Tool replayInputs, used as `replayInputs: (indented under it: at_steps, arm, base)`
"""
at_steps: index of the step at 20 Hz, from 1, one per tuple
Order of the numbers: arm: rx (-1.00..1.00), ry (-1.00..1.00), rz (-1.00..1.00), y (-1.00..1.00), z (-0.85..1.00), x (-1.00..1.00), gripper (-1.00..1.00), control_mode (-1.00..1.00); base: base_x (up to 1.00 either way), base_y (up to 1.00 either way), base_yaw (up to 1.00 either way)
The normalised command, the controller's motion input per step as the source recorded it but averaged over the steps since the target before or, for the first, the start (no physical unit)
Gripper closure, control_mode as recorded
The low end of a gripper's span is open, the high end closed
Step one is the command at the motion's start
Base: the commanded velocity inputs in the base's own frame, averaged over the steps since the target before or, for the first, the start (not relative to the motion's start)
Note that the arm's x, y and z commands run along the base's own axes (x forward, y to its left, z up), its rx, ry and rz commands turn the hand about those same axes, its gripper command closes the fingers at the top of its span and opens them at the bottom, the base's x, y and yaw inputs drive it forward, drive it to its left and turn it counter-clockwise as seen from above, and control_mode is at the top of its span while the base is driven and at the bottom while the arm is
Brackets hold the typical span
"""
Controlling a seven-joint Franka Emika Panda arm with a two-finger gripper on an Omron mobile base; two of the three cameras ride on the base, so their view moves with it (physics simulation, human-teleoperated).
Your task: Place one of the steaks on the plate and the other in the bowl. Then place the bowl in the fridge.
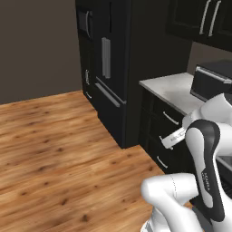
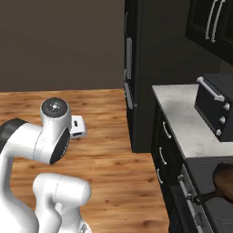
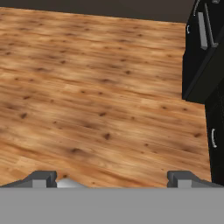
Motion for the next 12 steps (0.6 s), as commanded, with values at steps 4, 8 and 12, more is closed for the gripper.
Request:
replayInputs:
  at_steps: [4,8,12]
  arm:
    - [0.00,0.00,0.00,0.00,0.00,0.00,-1.00,1.00]
    - [0.00,0.00,0.00,0.00,0.00,0.00,-1.00,1.00]
    - [0.00,0.00,0.00,0.00,0.00,0.00,-1.00,1.00]
  base:
    - [1.00,0.37,-0.10]
    - [1.00,0.46,-0.24]
    - [1.00,0.48,-0.31]
